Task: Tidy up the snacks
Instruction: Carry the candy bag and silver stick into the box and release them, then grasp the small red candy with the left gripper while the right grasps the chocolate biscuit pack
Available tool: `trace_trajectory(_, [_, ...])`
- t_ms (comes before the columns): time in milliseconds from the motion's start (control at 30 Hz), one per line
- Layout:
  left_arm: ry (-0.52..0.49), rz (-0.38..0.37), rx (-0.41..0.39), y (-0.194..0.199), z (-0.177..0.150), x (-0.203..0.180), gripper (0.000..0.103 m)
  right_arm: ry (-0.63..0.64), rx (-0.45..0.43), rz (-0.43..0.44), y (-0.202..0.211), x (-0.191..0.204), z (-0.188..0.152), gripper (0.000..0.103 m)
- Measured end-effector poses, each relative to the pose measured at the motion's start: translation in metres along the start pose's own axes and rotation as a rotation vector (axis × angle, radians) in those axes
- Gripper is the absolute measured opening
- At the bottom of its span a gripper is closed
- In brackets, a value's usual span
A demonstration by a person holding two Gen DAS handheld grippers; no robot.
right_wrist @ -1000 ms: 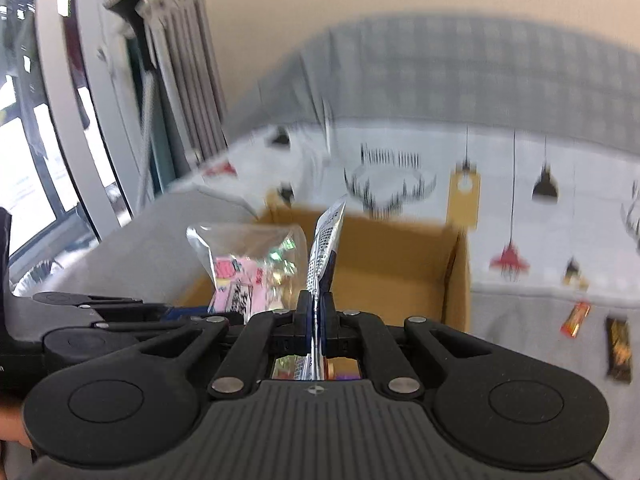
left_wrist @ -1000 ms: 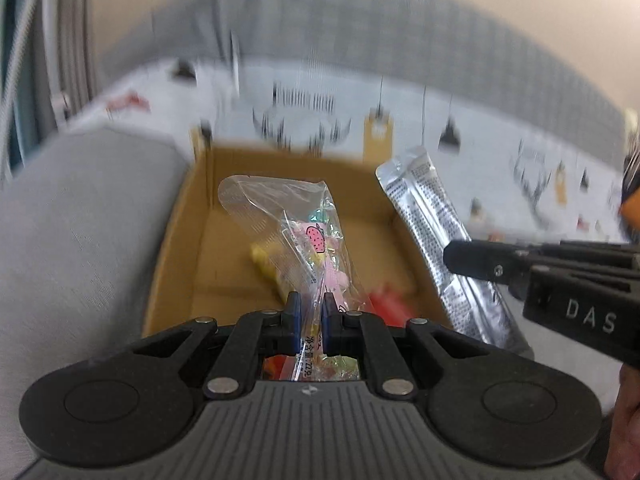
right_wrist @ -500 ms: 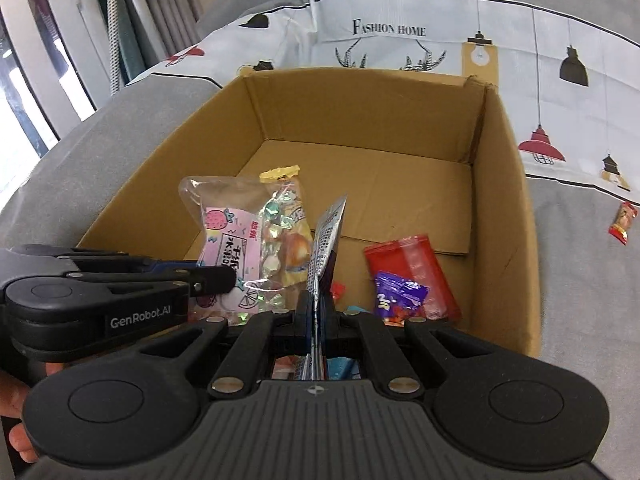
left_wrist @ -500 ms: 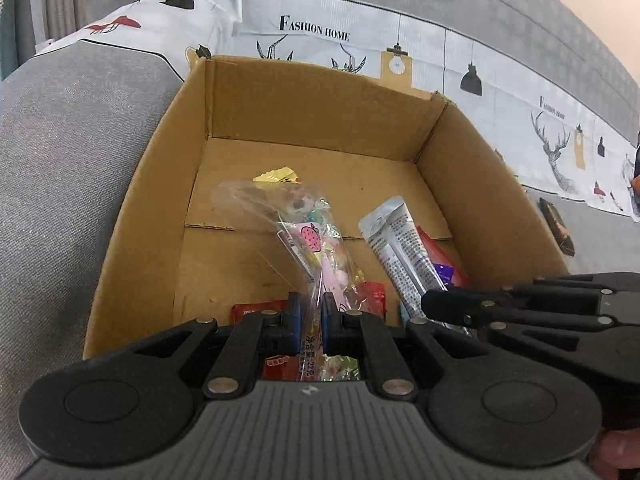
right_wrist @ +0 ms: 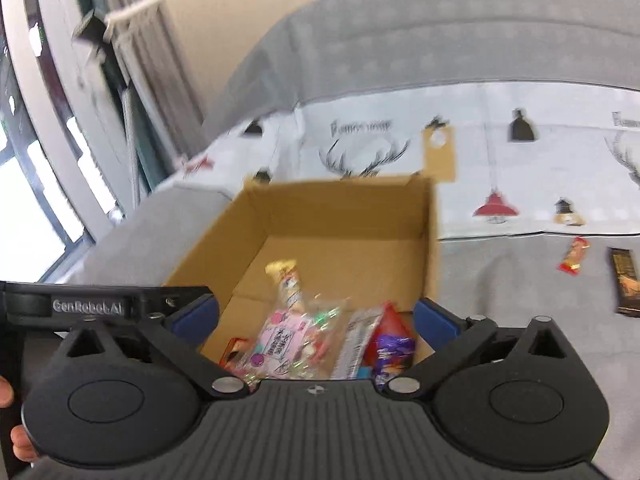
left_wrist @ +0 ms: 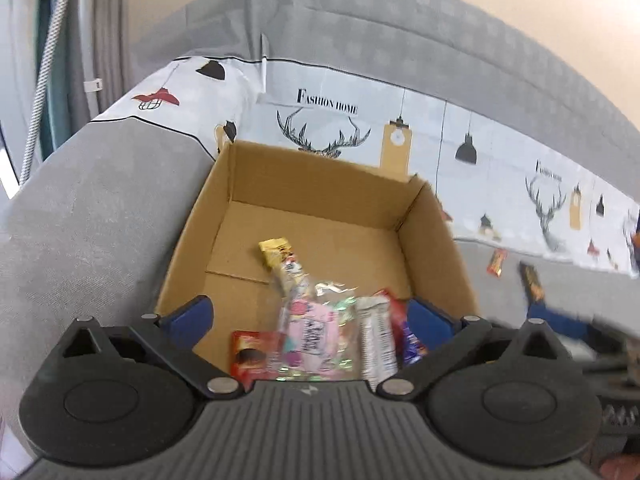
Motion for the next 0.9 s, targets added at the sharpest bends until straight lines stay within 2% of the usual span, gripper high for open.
trace_trajectory(67, [-0.020, 0.008, 0.042, 0.003, 0.000, -0.020, 0.103, -0.048, 0.032, 0.044, 0.014, -0.010, -0.001, 0.103])
trace_trajectory(100, [-0.062, -0.033, 0.049, 0.006, -0.001, -0.038, 0.103, -0.052, 0.036, 0.040, 0.022, -0.016, -0.002, 0.103])
trace_trajectory(200, [-0.131, -0.095, 0.067, 0.014, 0.000, -0.079, 0.103, -0.022, 0.044, -0.061, 0.044, -0.038, -0.003, 0.103])
trace_trajectory(267, [-0.143, -0.109, 0.076, 0.018, 0.000, -0.099, 0.103, -0.013, 0.012, -0.112, 0.062, -0.053, 0.001, 0.103])
trace_trajectory(400, [-0.174, -0.081, 0.020, 0.026, 0.002, -0.136, 0.103, -0.032, -0.077, -0.093, 0.104, -0.074, 0.005, 0.103])
trace_trajectory(500, [-0.160, -0.117, 0.033, 0.022, -0.002, -0.160, 0.103, -0.086, -0.095, -0.099, 0.126, -0.098, 0.004, 0.103])
trace_trajectory(567, [-0.183, -0.112, 0.035, 0.015, -0.004, -0.176, 0.103, -0.143, -0.124, -0.100, 0.139, -0.118, 0.003, 0.103])
trace_trajectory(633, [-0.240, -0.098, 0.004, 0.007, -0.007, -0.195, 0.103, -0.194, -0.133, -0.087, 0.143, -0.140, 0.000, 0.103])
trace_trajectory(700, [-0.273, -0.131, -0.036, -0.001, -0.008, -0.214, 0.103, -0.249, -0.198, -0.063, 0.147, -0.162, -0.001, 0.103])
trace_trajectory(767, [-0.302, -0.181, -0.034, -0.012, -0.013, -0.232, 0.103, -0.287, -0.275, -0.053, 0.150, -0.184, -0.003, 0.103])
trace_trajectory(833, [-0.316, -0.182, -0.009, -0.027, -0.018, -0.243, 0.103, -0.309, -0.268, -0.081, 0.143, -0.207, -0.008, 0.103])
trace_trajectory(900, [-0.344, -0.174, -0.008, -0.045, -0.019, -0.254, 0.103, -0.273, -0.196, -0.136, 0.127, -0.227, -0.016, 0.103])
Point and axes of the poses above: each gripper's, at about its wrist camera, not at the fingertips, and y roughly against the way its jaws point, x to its left, z to its top, the point moved 10 cm from there along -y, roughly the way its jaws point
